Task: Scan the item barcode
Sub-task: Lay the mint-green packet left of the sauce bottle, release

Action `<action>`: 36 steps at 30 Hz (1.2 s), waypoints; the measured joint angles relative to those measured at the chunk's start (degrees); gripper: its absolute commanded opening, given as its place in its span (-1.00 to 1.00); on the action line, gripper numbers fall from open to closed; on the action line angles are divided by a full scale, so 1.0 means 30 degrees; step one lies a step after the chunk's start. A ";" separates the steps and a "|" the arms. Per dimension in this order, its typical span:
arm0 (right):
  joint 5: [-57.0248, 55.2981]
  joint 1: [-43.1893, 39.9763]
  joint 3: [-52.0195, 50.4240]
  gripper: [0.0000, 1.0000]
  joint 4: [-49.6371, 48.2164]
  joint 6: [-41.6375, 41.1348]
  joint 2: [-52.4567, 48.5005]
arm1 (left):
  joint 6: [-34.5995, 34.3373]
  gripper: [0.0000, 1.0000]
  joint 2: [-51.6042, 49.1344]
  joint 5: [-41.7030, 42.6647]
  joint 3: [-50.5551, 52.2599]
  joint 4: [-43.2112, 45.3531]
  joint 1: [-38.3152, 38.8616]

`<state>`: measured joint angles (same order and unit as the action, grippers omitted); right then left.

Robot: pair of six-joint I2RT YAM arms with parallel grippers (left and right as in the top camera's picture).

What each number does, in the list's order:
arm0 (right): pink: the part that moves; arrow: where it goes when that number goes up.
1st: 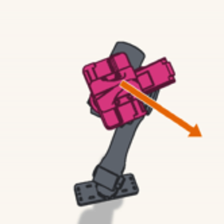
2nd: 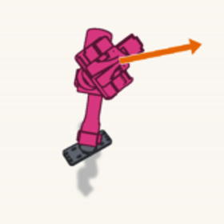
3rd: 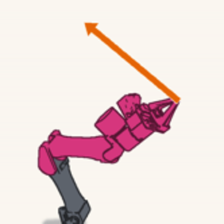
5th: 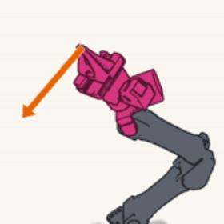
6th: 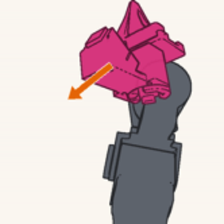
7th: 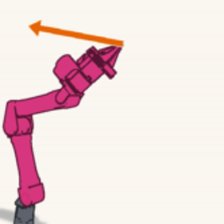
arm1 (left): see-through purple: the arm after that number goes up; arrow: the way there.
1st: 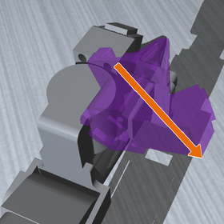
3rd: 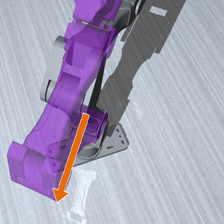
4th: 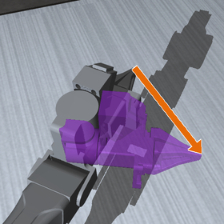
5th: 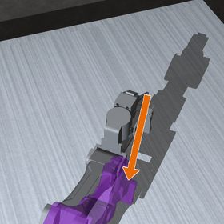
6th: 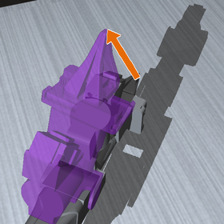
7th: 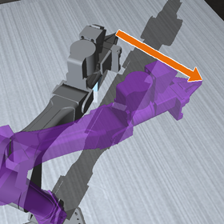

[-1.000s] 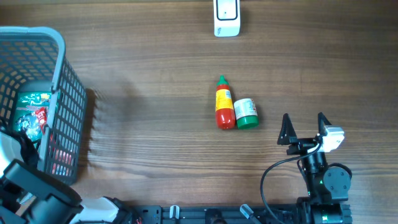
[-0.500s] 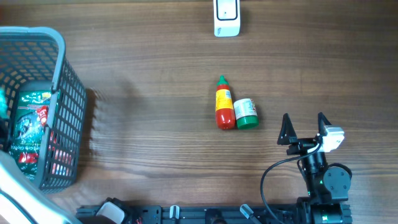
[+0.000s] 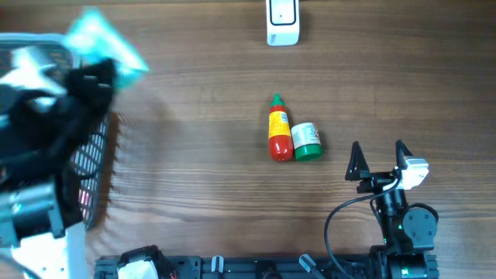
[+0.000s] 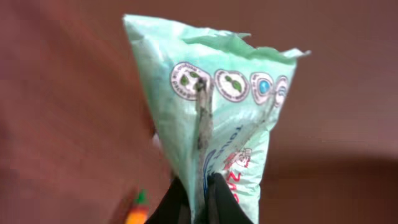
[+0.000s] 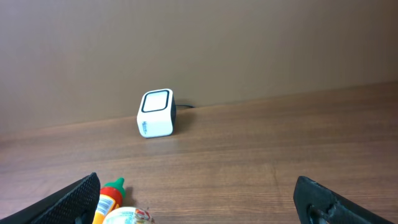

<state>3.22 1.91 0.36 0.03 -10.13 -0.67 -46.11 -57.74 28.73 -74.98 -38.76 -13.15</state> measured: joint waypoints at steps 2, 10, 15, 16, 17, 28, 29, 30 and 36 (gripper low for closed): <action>0.0000 0.0000 -0.0007 0.99 0.0000 0.0000 0.0000 | 0.1668 -0.92 -0.0918 -0.1661 -0.0051 -0.1792 0.2980; 0.0007 0.0000 -0.0007 0.99 0.0007 0.0000 0.0000 | 0.4524 -0.92 -0.9034 -0.6761 -0.0102 -0.4648 1.1788; 0.0007 0.0000 -0.0007 0.99 0.0007 0.0000 0.0000 | 0.4787 -0.92 -1.4659 -0.7337 -0.0095 -0.3432 1.4178; 0.0000 0.0000 -0.0007 0.99 0.0000 0.0000 0.0000 | 0.4787 -0.92 -1.5118 -0.7351 -0.0102 -0.3257 1.4331; 0.0000 0.0000 0.0000 0.99 0.0007 0.0000 0.0000 | 0.4772 -0.92 -1.5759 -0.7373 -0.0102 -0.2892 1.4586; 0.0007 0.0000 -0.0007 1.00 0.0007 0.0000 0.0000 | 0.1851 1.00 -1.6976 -0.7978 -0.0102 -0.1756 1.5584; 0.0007 0.0000 -0.0007 1.00 0.0007 0.0000 0.0000 | 0.1588 1.00 -1.6976 -0.7978 -0.0102 -0.2186 1.5584; 0.0000 0.0000 -0.0007 0.99 0.0007 0.0000 0.0000 | 0.1508 0.99 -1.6976 -0.7978 -0.0102 -0.2572 1.5584; 0.0000 0.0000 -0.0007 0.99 0.0007 0.0000 0.0000 | 0.1260 1.00 -1.5635 -0.9114 -0.1370 -0.5632 1.5402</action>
<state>3.22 1.91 0.34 0.05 -10.13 -0.67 -42.33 -104.64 1.39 -79.09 -55.66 33.06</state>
